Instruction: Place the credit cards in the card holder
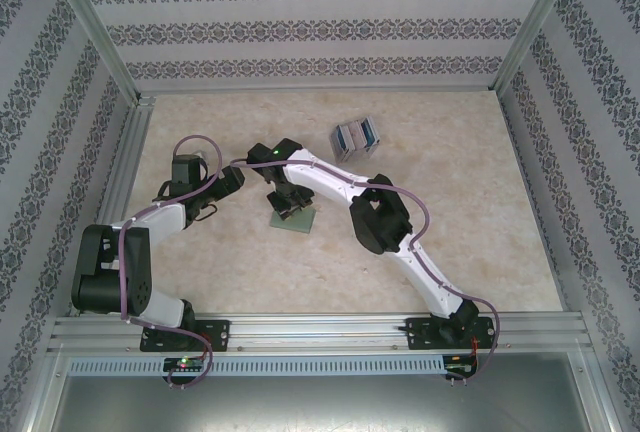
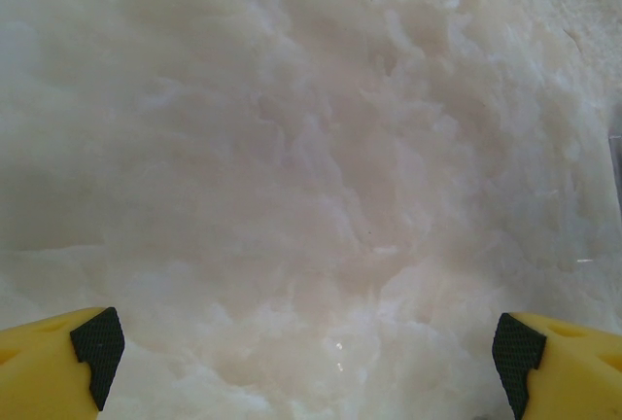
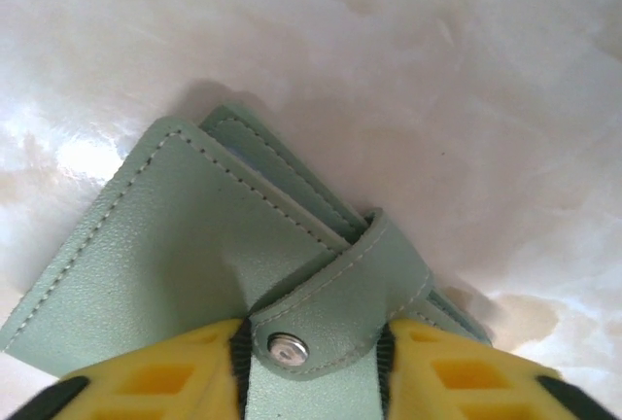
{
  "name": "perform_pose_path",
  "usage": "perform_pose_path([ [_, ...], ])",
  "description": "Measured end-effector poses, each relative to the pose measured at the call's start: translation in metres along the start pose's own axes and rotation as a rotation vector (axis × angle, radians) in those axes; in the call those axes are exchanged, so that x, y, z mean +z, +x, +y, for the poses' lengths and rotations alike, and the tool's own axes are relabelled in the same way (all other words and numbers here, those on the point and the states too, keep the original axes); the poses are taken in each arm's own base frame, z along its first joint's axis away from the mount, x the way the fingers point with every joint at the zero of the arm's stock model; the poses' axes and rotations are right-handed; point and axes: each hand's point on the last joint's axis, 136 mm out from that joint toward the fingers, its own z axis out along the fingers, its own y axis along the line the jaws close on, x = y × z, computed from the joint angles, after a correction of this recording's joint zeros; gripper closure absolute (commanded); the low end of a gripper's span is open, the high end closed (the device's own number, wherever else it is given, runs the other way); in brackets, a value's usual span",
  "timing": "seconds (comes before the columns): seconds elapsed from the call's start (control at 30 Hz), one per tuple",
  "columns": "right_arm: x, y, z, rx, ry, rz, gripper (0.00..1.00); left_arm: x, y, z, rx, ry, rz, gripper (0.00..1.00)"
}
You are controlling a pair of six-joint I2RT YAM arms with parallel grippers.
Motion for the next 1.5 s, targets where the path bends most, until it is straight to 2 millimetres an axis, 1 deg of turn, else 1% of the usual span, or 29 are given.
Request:
perform_pose_path([
  [0.03, 0.000, 0.000, 0.000, 0.002, -0.001, -0.001, 0.71, 0.000, 0.000, 0.000, 0.000, 0.000, 0.000, 0.01],
  [0.1, 0.000, 0.000, 0.001, 0.001, 0.000, -0.001, 0.80, 0.000, 0.000, 0.000, 0.000, 0.000, 0.000, 0.01],
  [0.2, 0.000, 0.001, 0.002, 0.003, -0.006, -0.005, 0.89, 0.000, 0.001, -0.001, 0.003, 0.002, 0.003, 0.01],
  [0.3, -0.001, 0.001, 0.001, 0.009, -0.018, -0.019, 0.95, 0.001, 0.002, -0.002, 0.004, 0.002, 0.007, 0.01],
  [0.43, -0.003, 0.001, 0.000, 0.044, -0.085, -0.040, 0.98, 0.001, 0.003, -0.002, 0.006, 0.004, 0.009, 0.01],
  [0.57, -0.007, 0.002, -0.003, 0.126, -0.216, -0.076, 0.99, 0.003, 0.006, -0.007, 0.011, 0.022, 0.020, 0.00],
  [0.63, -0.010, 0.004, -0.010, 0.183, -0.272, -0.100, 0.99, 0.005, 0.008, -0.012, 0.018, 0.042, 0.027, 0.00],
  [0.7, -0.015, 0.004, -0.023, 0.248, -0.318, -0.133, 0.99, 0.008, 0.014, -0.018, 0.026, 0.066, 0.045, 0.01],
  [0.73, -0.019, 0.003, -0.029, 0.278, -0.339, -0.153, 0.99, 0.009, 0.016, -0.021, 0.030, 0.080, 0.055, 0.03],
  [0.83, -0.036, -0.002, -0.047, 0.363, -0.408, -0.242, 1.00, 0.015, 0.020, -0.036, 0.041, 0.137, 0.083, 0.05],
  [0.93, -0.060, -0.007, -0.065, 0.437, -0.482, -0.348, 1.00, 0.019, 0.018, -0.063, 0.042, 0.215, 0.104, 0.05],
  [1.03, -0.083, -0.007, -0.079, 0.487, -0.543, -0.450, 1.00, 0.018, 0.009, -0.108, 0.041, 0.328, 0.119, 0.07],
  [1.07, -0.091, -0.006, -0.082, 0.499, -0.559, -0.483, 1.00, 0.016, 0.005, -0.125, 0.041, 0.375, 0.119, 0.07],
  [1.2, -0.118, 0.000, -0.098, 0.552, -0.627, -0.597, 1.00, -0.001, 0.001, -0.187, 0.070, 0.515, 0.124, 0.07],
  [1.3, -0.131, 0.005, -0.110, 0.594, -0.677, -0.665, 1.00, -0.017, 0.010, -0.234, 0.121, 0.620, 0.151, 0.08],
  [1.37, -0.138, 0.007, -0.120, 0.624, -0.706, -0.702, 1.00, -0.025, 0.016, -0.261, 0.150, 0.682, 0.170, 0.08],
  [1.4, -0.140, 0.008, -0.124, 0.638, -0.719, -0.713, 1.00, -0.028, 0.021, -0.272, 0.159, 0.707, 0.184, 0.09],
  [1.43, -0.142, 0.008, -0.127, 0.646, -0.728, -0.725, 1.00, -0.029, 0.024, -0.278, 0.164, 0.722, 0.190, 0.09],
  [1.5, -0.148, 0.008, -0.136, 0.668, -0.743, -0.760, 1.00, -0.029, 0.031, -0.285, 0.161, 0.741, 0.211, 0.09],
])
